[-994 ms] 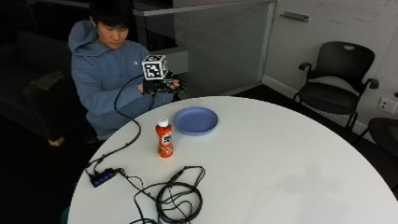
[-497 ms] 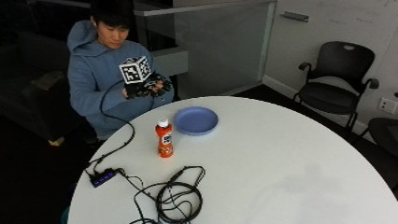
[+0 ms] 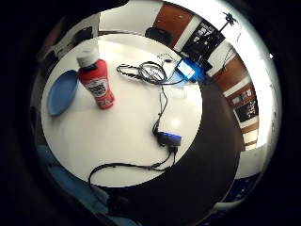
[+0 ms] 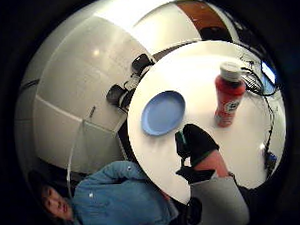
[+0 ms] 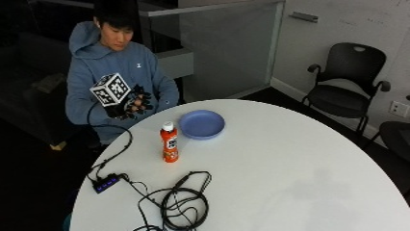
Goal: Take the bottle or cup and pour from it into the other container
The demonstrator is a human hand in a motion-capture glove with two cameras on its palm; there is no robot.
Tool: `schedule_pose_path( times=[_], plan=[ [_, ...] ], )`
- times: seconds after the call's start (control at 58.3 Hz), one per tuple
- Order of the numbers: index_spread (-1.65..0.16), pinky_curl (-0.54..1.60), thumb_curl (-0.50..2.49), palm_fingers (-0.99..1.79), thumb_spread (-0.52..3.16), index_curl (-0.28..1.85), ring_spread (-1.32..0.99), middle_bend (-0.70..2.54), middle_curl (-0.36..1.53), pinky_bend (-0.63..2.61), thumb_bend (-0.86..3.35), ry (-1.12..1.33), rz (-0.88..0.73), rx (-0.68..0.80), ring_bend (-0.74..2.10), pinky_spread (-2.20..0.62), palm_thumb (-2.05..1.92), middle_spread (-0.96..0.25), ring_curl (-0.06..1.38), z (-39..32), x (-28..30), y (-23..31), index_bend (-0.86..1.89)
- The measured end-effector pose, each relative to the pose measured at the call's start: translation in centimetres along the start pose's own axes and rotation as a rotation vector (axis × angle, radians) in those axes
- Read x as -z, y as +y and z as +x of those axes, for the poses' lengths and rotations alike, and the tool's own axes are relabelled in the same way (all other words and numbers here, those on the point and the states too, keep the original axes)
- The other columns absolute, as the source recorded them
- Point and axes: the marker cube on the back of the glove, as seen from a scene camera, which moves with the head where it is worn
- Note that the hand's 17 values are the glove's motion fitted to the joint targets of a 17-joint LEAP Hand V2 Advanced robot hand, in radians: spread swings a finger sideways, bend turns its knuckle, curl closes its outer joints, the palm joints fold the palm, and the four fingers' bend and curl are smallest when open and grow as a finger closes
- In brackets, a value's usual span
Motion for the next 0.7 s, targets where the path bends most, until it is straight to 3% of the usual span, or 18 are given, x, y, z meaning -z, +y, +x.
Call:
schedule_pose_path(
  times=[0.463,0.703],
  plan=[
    [-0.35,0.29,0.39,0.07,0.93,0.17,0.17,0.23,0.34,0.59,-0.03,-0.588,0.177,-0.153,0.56,0.28,0.69,0.05,0.3,8.4,-4.4,-0.8,0.11],
    [-0.34,0.3,0.35,0.06,0.88,0.15,0.17,0.24,0.34,0.65,-0.06,-0.678,0.198,-0.203,0.59,0.28,0.54,0.07,0.31,8.8,-8.5,-1.8,0.09]
  ],
)
